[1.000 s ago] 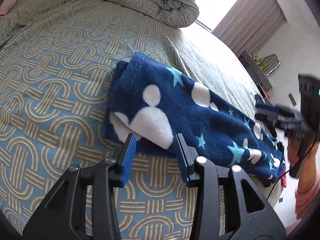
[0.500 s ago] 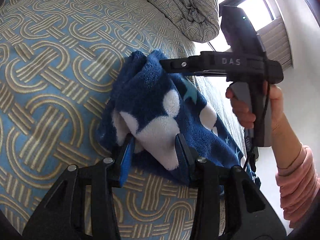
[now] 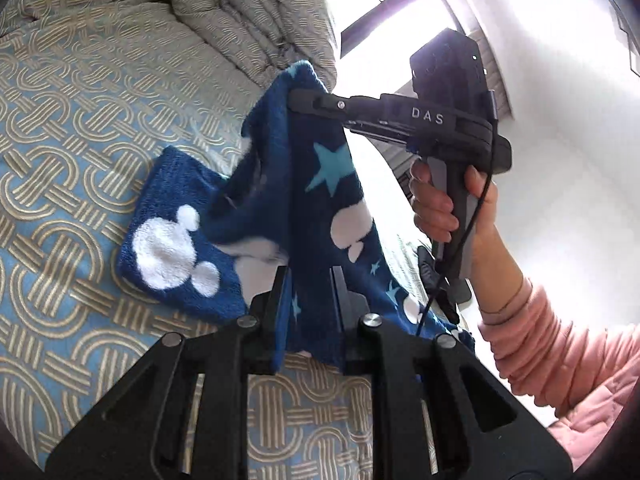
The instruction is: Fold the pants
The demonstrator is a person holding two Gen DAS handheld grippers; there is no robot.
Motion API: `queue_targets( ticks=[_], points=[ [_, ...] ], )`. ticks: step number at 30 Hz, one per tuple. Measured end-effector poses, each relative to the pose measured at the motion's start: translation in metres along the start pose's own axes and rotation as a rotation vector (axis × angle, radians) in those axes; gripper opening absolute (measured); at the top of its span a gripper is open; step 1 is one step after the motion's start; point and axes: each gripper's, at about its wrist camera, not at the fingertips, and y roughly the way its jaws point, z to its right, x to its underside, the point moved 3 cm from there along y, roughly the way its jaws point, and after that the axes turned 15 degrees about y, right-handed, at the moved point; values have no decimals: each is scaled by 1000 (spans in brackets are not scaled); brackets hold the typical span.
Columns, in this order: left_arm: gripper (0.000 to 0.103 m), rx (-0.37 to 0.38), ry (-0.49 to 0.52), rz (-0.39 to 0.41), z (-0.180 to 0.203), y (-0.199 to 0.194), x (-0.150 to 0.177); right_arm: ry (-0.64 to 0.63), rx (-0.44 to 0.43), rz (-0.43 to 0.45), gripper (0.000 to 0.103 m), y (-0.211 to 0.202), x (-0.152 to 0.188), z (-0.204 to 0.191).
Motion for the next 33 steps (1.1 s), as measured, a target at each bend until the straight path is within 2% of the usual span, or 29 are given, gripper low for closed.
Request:
queue_targets(
  ticks=[3, 6, 11, 13, 16, 19, 21, 22, 25, 26, 28, 30, 31, 33],
  points=[
    [19, 34, 46, 30, 16, -22, 3, -40, -67, 56, 8, -32, 0, -17],
    [19, 18, 45, 50, 15, -31, 5, -82, -105, 79, 8, -45, -4, -30],
    [25, -114, -80, 4, -32, -15, 14, -69, -59, 9, 8, -9, -19, -30],
    [41, -145, -130, -7, -49, -9, 17, -76, -76, 1, 8, 0, -19, -36],
    [60, -104, -175, 9, -58, -5, 17, -133, -113, 4, 8, -4, -9, -54],
    [69, -52, -137, 52, -48, -10, 11, -203, -165, 34, 8, -26, 0, -73],
    [77, -53, -109, 75, -43, -16, 9, -242, -189, 67, 8, -41, 1, -81],
    [77, -64, -100, 76, -43, -17, 10, -247, -196, 70, 8, -41, -2, -80],
    [77, -117, -113, 51, -49, -18, 13, -224, -94, 25, 13, -4, -17, -56],
    [77, -142, -128, 38, -53, -18, 15, -203, -22, -8, 20, 18, -22, -40],
    [77, -192, -139, 3, -58, -14, 17, -123, 206, -71, 22, 72, -32, 3],
    [77, -234, -113, -12, -58, -12, 18, -49, 356, -142, 22, 109, -33, 36],
    [77, -244, -102, -15, -58, -11, 16, -16, 386, -136, 22, 116, -34, 46],
    [77, -242, -96, -23, -60, -10, 16, 48, 358, -83, 23, 110, -34, 50]
  ],
)
